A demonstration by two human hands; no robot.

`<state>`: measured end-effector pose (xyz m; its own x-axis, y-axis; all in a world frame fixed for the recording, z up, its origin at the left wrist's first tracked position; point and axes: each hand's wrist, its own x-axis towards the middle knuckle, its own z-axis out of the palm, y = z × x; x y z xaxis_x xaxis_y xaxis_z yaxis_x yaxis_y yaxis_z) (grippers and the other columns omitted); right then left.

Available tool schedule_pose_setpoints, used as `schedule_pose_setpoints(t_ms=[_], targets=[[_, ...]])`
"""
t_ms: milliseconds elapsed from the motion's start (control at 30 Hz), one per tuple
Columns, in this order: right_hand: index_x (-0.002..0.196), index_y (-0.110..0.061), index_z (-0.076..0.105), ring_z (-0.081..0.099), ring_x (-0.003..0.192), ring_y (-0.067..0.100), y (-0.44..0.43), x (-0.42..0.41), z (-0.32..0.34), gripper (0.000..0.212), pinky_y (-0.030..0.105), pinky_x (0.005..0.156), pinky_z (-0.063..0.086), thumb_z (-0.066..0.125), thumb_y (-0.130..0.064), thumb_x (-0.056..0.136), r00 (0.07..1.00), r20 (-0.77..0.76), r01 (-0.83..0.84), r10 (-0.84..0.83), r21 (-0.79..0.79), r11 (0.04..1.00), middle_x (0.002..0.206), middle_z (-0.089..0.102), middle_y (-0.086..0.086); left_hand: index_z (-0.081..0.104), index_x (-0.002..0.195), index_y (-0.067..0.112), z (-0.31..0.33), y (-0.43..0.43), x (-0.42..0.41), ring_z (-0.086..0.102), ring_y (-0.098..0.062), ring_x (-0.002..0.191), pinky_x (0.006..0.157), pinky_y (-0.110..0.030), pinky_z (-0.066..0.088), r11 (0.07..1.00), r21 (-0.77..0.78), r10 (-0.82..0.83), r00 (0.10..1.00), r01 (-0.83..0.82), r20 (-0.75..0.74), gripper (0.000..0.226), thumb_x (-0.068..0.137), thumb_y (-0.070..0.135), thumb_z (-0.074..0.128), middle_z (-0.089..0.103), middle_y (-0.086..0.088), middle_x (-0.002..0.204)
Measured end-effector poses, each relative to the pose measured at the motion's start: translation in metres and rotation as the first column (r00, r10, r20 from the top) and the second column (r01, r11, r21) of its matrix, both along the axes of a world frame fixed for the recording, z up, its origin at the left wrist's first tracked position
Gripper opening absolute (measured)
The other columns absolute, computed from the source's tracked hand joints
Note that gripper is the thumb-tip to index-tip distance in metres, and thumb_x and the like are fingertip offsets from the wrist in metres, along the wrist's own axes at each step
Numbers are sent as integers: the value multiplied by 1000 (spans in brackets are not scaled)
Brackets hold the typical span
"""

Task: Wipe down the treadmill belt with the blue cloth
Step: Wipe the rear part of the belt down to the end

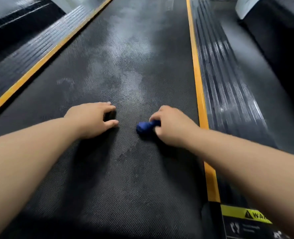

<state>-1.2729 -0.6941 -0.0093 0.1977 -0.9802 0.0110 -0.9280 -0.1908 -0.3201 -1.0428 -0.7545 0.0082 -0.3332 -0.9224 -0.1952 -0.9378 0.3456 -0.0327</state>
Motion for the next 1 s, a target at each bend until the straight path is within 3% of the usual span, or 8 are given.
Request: schedule_pose_setpoints(t_ms=[67,167,267,400,467,700,833,1000], targets=[[113,-25,65,53,107,32,-38,-3,-4,29,34,89,44,54,-22,86,989,-22,148,-149,-43,988,114,52,9,36,142,39,-2,3,10,35,-15,137,109,-38,33,996,-58,64,997,-67,-52,63,85,67,44,30,17,152],[115,-26,62,49,111,33,-70,5,-13,29,35,89,42,52,-22,88,962,9,273,-273,-80,959,117,49,7,27,147,38,-15,12,29,22,-12,143,114,-36,24,993,51,114,989,-109,-95,67,87,65,41,19,16,156],[112,-24,63,51,107,33,-55,20,-9,28,33,86,42,51,-23,87,989,-9,150,-151,-59,987,113,50,6,18,148,42,-20,10,38,12,-4,144,116,-35,20,993,87,90,990,-81,-110,68,88,66,37,10,21,156],[110,-27,63,52,101,28,10,59,-8,28,36,87,48,55,-24,83,983,60,-173,176,-51,984,109,52,1,21,147,45,-16,4,37,14,-1,143,114,-32,21,992,100,81,992,-72,-93,68,86,68,40,11,24,155],[110,-27,62,49,100,27,20,68,-7,27,37,86,48,54,-22,85,975,60,-212,215,-63,975,110,51,0,20,147,44,-13,2,39,15,-2,143,114,-30,19,992,118,64,994,-53,-87,68,86,66,42,10,23,155],[112,-24,66,49,111,35,-92,22,-8,28,33,86,42,51,-22,89,951,-6,307,-308,-64,950,117,50,8,13,148,45,-19,-2,46,8,-1,144,116,-34,18,987,156,44,996,-30,-84,60,94,58,34,4,25,155],[98,-25,69,56,102,32,-62,45,-8,22,29,79,43,55,-20,82,969,95,235,-230,-48,971,105,58,5,13,148,45,-22,-1,46,8,-1,144,116,-38,22,989,143,58,994,-45,-94,55,96,54,31,4,25,155],[109,-27,66,53,104,27,-10,84,-14,29,32,88,45,54,-24,84,989,136,-51,62,-77,996,108,54,3,14,149,38,-20,-2,46,6,-6,145,118,-35,16,990,140,7,995,6,-95,55,99,44,35,4,17,157]])
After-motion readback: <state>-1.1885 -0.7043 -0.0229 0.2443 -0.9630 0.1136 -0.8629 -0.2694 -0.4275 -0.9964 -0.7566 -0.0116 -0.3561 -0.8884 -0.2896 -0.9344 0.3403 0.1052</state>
